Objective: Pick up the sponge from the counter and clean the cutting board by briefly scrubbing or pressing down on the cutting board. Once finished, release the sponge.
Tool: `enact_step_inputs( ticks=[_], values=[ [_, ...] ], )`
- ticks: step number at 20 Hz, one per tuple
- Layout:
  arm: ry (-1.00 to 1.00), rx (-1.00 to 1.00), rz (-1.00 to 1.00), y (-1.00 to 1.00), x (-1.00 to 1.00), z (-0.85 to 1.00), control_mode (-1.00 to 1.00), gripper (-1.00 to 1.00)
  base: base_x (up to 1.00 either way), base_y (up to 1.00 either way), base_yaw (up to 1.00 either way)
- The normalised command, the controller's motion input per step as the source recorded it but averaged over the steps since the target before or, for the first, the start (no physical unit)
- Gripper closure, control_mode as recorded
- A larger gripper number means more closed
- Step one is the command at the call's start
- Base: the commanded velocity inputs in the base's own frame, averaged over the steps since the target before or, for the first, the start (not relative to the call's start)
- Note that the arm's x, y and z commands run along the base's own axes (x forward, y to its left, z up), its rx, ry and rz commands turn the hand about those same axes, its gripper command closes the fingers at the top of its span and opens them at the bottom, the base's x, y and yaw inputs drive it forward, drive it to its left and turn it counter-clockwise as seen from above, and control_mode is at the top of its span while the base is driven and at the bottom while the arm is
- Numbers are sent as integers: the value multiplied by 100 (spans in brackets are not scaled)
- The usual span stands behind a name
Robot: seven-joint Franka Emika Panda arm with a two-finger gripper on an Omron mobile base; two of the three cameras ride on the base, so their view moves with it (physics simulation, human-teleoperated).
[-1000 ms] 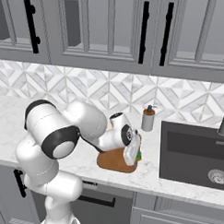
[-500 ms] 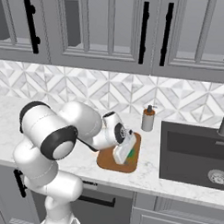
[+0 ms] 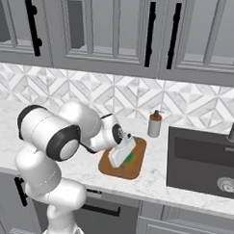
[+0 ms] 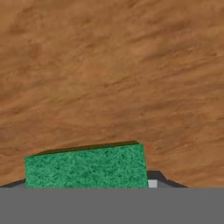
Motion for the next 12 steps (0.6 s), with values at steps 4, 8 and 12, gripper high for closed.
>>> enact_step_inputs(
  ticks=[4, 8, 12],
  values=[
    [-1, -1, -16, 100, 0, -71, -100, 100, 0, 0, 0],
    [-5, -5, -15, 100, 0, -60, -100, 100, 0, 0, 0],
    [-10, -3, -12, 100, 0, -59, -100, 100, 0, 0, 0]
  ],
)
